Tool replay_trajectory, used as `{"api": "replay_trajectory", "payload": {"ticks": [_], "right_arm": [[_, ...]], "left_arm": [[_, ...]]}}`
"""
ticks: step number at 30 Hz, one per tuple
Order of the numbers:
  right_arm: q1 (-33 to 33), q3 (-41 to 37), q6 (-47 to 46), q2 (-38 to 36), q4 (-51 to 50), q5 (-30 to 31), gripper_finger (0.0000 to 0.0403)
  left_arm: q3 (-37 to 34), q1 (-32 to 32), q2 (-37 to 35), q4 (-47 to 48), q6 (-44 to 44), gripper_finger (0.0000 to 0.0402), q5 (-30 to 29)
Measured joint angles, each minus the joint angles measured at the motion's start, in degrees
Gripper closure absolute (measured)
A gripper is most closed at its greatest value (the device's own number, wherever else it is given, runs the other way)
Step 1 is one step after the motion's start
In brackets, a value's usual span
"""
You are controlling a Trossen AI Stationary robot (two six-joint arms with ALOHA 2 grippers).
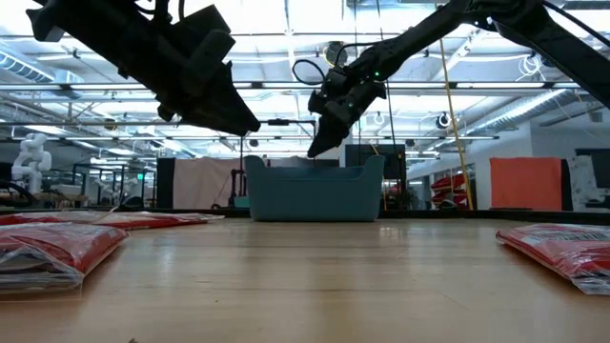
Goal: Sort popcorn bags into baskets
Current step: Put the red popcorn bag into the blue bin
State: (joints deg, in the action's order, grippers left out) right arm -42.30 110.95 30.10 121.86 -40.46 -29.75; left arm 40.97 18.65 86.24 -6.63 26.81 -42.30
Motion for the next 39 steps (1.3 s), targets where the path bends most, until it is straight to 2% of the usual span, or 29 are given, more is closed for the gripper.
{"api": "replay_trajectory", "payload": {"ticks": [4,8,13,16,20,25,39], "right_arm": [[0.19,-0.82,-0.72,0.00,3.17,4.50,0.0278],[0.99,-0.85,-0.65,-0.52,0.76,4.60,0.0272],[4.06,-0.85,0.07,-1.53,-5.31,-0.60,0.0291],[6.53,-2.12,1.26,-1.55,-6.69,1.20,0.0318],[8.62,-8.90,2.09,-1.48,0.00,5.58,0.0361],[8.03,-15.08,1.06,-1.42,9.40,10.64,0.0398],[2.63,-16.67,-3.87,-1.46,20.77,11.75,0.0397]], "left_arm": [[0.00,0.02,0.00,0.00,-0.15,0.0215,0.02],[0.00,0.02,0.00,0.06,-0.59,0.0215,0.02],[0.01,0.02,0.01,0.46,-0.59,0.0215,0.00],[0.01,0.02,0.02,0.41,-0.98,0.0215,0.00],[0.00,0.02,0.02,0.42,-1.01,0.0215,0.00],[0.02,0.02,0.02,0.44,-1.02,0.0215,0.00],[0.02,-0.71,0.02,0.42,-1.03,0.0215,0.00]]}}
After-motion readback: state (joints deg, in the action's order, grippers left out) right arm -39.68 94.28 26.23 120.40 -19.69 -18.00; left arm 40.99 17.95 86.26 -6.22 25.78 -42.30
